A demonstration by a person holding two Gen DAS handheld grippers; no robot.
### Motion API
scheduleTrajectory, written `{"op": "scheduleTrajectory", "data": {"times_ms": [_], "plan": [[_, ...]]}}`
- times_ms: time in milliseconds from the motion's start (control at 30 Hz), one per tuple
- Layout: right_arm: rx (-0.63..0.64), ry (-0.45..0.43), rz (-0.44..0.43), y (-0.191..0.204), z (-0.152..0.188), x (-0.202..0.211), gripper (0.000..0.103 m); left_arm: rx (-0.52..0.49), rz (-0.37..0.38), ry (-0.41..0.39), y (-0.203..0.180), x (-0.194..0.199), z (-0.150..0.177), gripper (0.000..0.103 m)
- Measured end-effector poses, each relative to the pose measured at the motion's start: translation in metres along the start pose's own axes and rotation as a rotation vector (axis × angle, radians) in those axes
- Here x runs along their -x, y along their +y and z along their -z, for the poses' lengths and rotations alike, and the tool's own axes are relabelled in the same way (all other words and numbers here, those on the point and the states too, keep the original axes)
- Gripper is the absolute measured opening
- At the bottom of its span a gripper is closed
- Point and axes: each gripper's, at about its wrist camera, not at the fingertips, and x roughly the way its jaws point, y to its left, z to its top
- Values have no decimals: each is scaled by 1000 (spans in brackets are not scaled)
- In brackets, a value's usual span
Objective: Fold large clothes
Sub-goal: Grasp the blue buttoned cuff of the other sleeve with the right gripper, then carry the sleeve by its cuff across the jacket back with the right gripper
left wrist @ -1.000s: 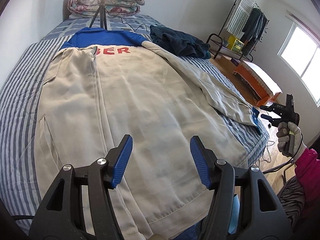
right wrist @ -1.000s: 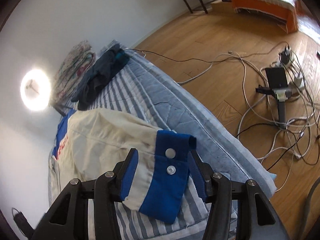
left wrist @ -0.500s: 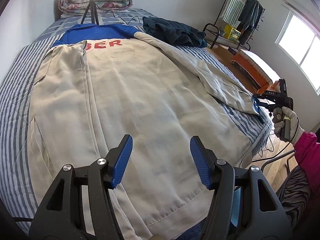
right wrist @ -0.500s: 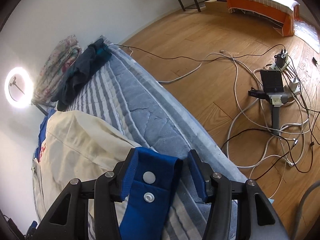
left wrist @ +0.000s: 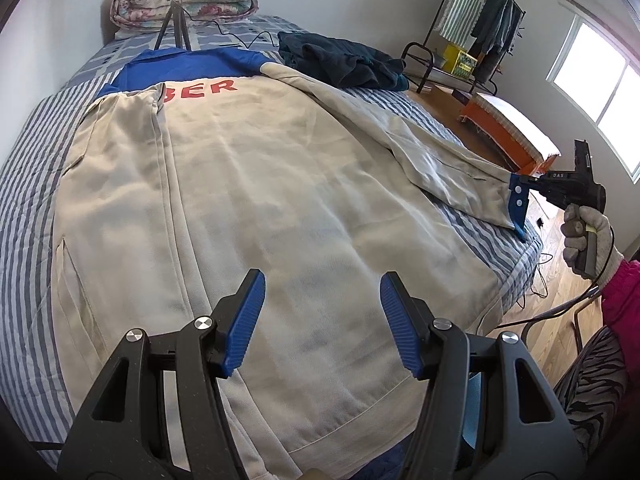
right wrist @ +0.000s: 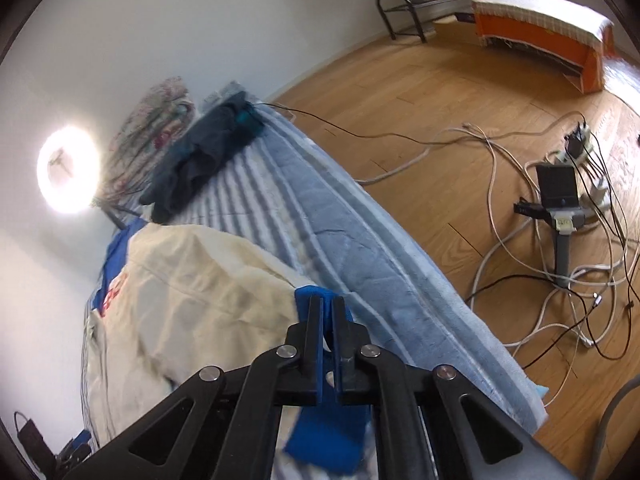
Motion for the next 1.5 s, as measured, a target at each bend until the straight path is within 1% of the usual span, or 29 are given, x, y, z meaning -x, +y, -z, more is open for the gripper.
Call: {"op": "scheduleTrajectory", "data": {"times_ms": [133, 267, 367, 467, 533, 600, 733, 867, 967, 1067, 1167, 1233, 1300, 1367, 1400, 1433, 1467, 1500], "plan": [[45, -16, -86, 31, 11, 21, 0, 9, 0, -12, 2, 3, 0, 61], [150, -22, -188, 76, 29, 40, 0, 26, 0, -25, 6, 8, -1, 61], [240, 1, -272, 110, 49, 51, 0, 47, 0, -39, 11, 13, -1, 61], [356, 38, -348, 147, 76, 60, 0, 83, 10, -48, 18, 17, -1, 61], [434, 78, -385, 171, 97, 60, 0, 122, 22, -50, 26, 18, 0, 61], [512, 137, -418, 193, 121, 56, 0, 155, 27, -50, 33, 19, 0, 61], [636, 282, -474, 222, 173, 41, 0, 225, 50, -54, 44, 20, 2, 61], [810, 427, -509, 241, 225, 27, 0, 258, 65, -43, 50, 17, 5, 61], [860, 484, -487, 242, 246, 19, 0, 261, 56, -27, 50, 12, 7, 61], [851, 500, -483, 237, 251, 17, 0, 266, 61, -3, 48, 4, 10, 61], [825, 510, -529, 235, 247, 23, 2, 263, 73, 19, 44, -3, 12, 61], [790, 510, -562, 234, 236, 31, 15, 256, 86, 30, 39, -5, 15, 61], [742, 469, -615, 227, 220, 41, 30, 256, 109, 45, 35, -6, 19, 61], [682, 424, -641, 212, 199, 53, 32, 262, 148, 73, 28, -9, 25, 61], [645, 399, -639, 203, 188, 57, 33, 267, 167, 85, 25, -10, 28, 61], [609, 371, -623, 192, 177, 60, 38, 268, 189, 102, 20, -12, 32, 61], [576, 344, -585, 182, 168, 61, 42, 263, 196, 118, 16, -14, 35, 61], [550, 321, -529, 171, 159, 61, 47, 257, 198, 129, 12, -15, 37, 61]]}}
